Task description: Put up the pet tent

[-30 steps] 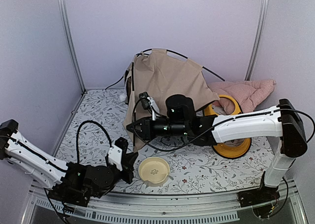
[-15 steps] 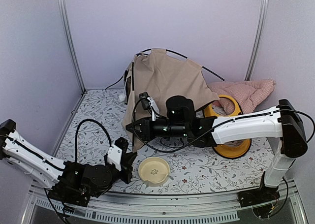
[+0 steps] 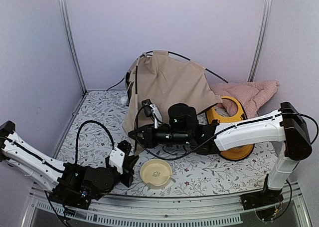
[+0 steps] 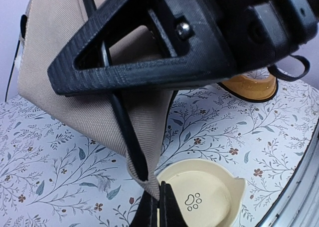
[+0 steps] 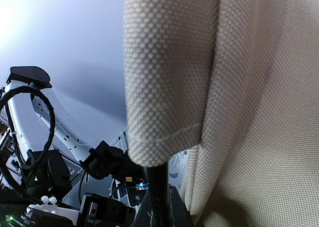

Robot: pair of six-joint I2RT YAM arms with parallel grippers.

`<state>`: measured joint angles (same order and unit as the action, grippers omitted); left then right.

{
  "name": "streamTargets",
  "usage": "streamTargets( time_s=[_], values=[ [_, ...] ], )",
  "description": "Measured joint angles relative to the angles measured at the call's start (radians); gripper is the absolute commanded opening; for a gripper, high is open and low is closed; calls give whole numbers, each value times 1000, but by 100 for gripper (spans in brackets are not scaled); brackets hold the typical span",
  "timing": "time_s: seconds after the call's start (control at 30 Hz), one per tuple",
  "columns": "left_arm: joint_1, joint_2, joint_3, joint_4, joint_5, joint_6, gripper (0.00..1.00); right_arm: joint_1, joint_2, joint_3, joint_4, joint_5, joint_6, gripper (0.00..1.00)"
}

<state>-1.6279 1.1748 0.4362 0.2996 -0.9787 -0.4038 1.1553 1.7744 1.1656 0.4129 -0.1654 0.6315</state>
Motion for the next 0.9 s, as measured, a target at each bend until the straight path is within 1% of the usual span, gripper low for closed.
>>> streamTargets(
  time_s=[0.2,0.43,0.63,0.8,0.83,0.87,0.9],
  values=[
    [0,-10,1,-8,6,15,0,5,0,-8,17,9,4,0],
    [0,-19,13,-49,19,23,0,29,0,-8,13,64,-18,0],
    [0,-78,25,-135,51,22,0,57,0,-8,22,130,-53,0],
    [6,-144,29,-198,91,21,0,73,0,-8,47,156,-75,0],
    [10,-155,32,-211,99,18,1,74,0,-8,51,157,-76,0],
    [11,-163,33,-220,105,16,4,75,0,-8,54,157,-76,0],
    [13,-172,35,-231,109,12,10,75,0,-8,58,157,-76,0]
  ],
)
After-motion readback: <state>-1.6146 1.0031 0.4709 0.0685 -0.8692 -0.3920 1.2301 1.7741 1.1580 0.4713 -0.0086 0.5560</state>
